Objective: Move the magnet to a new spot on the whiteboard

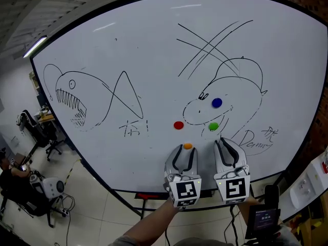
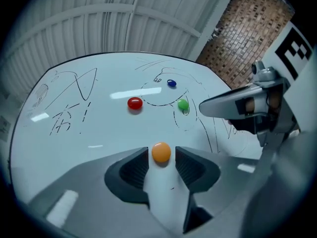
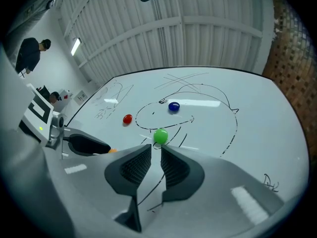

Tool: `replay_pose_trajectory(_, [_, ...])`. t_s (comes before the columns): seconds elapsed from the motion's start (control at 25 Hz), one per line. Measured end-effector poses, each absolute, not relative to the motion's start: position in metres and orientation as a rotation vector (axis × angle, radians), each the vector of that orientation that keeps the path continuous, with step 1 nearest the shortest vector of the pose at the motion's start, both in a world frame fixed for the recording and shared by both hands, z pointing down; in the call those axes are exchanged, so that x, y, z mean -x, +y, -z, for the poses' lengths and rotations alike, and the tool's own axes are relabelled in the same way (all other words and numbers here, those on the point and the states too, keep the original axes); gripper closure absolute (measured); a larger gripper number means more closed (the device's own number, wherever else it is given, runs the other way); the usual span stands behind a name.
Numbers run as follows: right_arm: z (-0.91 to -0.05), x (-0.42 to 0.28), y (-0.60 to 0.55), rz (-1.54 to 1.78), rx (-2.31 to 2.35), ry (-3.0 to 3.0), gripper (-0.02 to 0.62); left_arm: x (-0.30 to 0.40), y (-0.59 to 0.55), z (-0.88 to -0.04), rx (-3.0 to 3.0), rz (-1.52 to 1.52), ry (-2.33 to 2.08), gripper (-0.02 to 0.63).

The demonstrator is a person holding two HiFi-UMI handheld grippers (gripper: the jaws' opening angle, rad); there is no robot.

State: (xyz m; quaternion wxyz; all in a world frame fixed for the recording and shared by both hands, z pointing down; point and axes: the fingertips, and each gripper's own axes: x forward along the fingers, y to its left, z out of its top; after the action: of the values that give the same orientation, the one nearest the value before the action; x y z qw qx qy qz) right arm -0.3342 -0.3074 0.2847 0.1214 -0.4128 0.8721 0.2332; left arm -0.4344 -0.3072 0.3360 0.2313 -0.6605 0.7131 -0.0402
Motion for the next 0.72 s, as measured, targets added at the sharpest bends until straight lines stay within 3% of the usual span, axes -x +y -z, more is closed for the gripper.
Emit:
replay_pose_trajectory(0.32, [-0.293, 0.325, -0.308, -0.699, 1.192, 2.583, 0.531, 0.435, -0.309, -0.336, 1.699, 0.124, 2.034, 0.482])
replay_pose_trajectory(0.72, [-0.302, 0.316, -0.31, -0.647, 1.121, 2.62, 0.532, 0.435, -0.309, -0.336, 1.709, 0.106, 2.091, 0.483])
